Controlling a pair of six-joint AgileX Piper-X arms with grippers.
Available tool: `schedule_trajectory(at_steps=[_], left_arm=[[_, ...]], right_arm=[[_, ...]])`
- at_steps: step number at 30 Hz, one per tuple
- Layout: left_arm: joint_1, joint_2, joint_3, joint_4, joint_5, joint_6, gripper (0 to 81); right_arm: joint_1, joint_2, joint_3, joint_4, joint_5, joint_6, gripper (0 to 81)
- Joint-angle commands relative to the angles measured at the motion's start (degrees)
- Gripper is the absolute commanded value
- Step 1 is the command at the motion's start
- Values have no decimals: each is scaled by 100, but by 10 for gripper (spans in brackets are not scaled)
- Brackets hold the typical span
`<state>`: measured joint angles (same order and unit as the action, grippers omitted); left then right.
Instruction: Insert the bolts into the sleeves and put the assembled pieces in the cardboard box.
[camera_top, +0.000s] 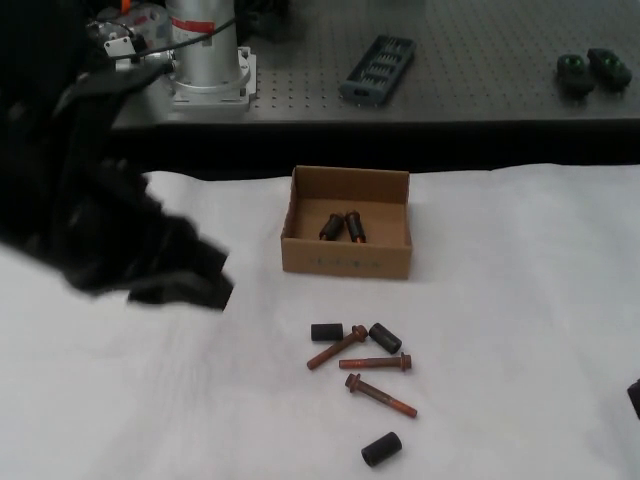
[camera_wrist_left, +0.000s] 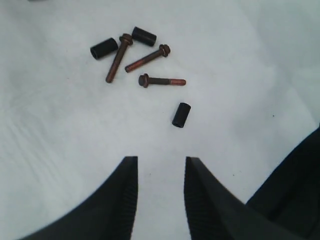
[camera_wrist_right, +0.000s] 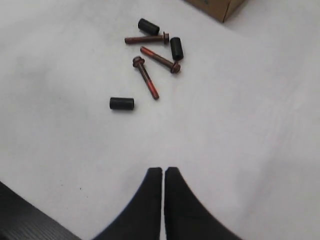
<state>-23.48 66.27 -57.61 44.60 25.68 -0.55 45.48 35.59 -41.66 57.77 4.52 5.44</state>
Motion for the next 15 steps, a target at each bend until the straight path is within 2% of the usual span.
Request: schedule_trajectory(at_steps=[1, 7, 15], left_arm=[[-13, -506, 469, -353, -6, -254, 234], [-21, -1849, 1466, -743, 55, -390, 234], [-21, -2460, 1770, -744, 53, -504, 234]], right_arm=[[-33, -210, 178, -246, 6, 16, 17], [-33, -331, 490, -475, -11, 297, 17], [-33, -331, 492, -589, -28, 224, 18]])
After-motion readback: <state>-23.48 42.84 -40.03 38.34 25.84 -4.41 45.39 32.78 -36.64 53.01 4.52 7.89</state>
